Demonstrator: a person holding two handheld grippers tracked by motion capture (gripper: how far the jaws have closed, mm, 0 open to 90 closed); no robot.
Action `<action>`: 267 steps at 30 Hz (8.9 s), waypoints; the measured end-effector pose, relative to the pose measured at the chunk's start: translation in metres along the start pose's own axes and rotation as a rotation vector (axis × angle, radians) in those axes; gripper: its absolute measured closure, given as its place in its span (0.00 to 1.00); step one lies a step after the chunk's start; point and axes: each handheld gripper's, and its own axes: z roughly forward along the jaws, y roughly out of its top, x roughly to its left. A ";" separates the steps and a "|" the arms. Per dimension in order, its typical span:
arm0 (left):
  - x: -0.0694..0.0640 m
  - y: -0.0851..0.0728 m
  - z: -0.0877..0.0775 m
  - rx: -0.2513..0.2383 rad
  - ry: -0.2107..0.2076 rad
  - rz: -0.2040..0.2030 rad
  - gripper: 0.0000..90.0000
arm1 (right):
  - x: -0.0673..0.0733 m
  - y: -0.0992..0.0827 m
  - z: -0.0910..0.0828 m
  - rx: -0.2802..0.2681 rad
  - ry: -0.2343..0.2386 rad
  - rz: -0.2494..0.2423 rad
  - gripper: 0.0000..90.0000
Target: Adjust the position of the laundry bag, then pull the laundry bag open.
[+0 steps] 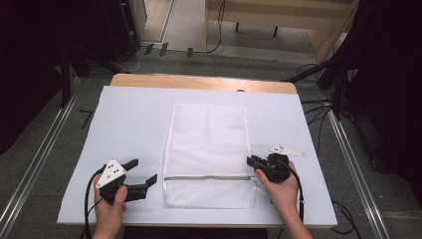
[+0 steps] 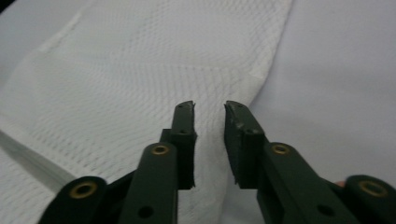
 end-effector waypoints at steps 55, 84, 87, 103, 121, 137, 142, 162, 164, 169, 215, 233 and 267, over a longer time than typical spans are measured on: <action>-0.118 0.029 0.095 0.176 -0.273 -0.070 0.69 | 0.025 -0.061 -0.029 0.038 -0.037 -0.237 0.52; -0.166 0.038 0.154 0.260 -0.311 0.000 0.88 | 0.059 -0.058 -0.043 -0.043 -0.045 -0.376 0.98; -0.162 0.040 0.151 0.253 -0.338 -0.033 0.82 | 0.058 -0.058 -0.043 -0.042 -0.044 -0.376 0.98; -0.177 0.058 0.147 0.195 -0.295 -0.115 0.60 | 0.060 -0.057 -0.040 -0.023 -0.054 -0.376 0.98; -0.196 0.072 0.156 0.253 -0.199 -0.095 0.55 | 0.061 -0.058 -0.038 -0.012 -0.059 -0.392 0.98; -0.197 0.070 0.162 0.287 -0.213 -0.091 0.59 | 0.061 -0.059 -0.035 0.000 -0.058 -0.400 0.98; -0.196 0.070 0.159 0.294 -0.227 -0.085 0.59 | 0.061 -0.059 -0.036 0.003 -0.058 -0.401 0.98; -0.175 0.059 0.149 0.322 -0.324 -0.174 0.67 | 0.054 -0.056 -0.036 0.003 -0.065 -0.375 0.98; -0.175 0.057 0.150 0.322 -0.331 -0.182 0.68 | 0.054 -0.056 -0.036 0.001 -0.069 -0.374 0.98; -0.173 0.054 0.148 0.328 -0.367 -0.191 0.75 | 0.052 -0.056 -0.037 0.001 -0.072 -0.368 0.98; -0.133 0.044 0.136 0.346 -0.314 -0.098 0.97 | 0.053 -0.050 -0.042 -0.009 -0.078 -0.369 0.99; -0.063 0.025 0.081 0.338 -0.227 -0.170 0.97 | 0.049 -0.049 -0.044 -0.007 -0.079 -0.368 0.99; -0.003 0.001 0.033 0.309 -0.139 -0.237 0.95 | 0.037 -0.048 -0.048 -0.005 -0.095 -0.348 0.97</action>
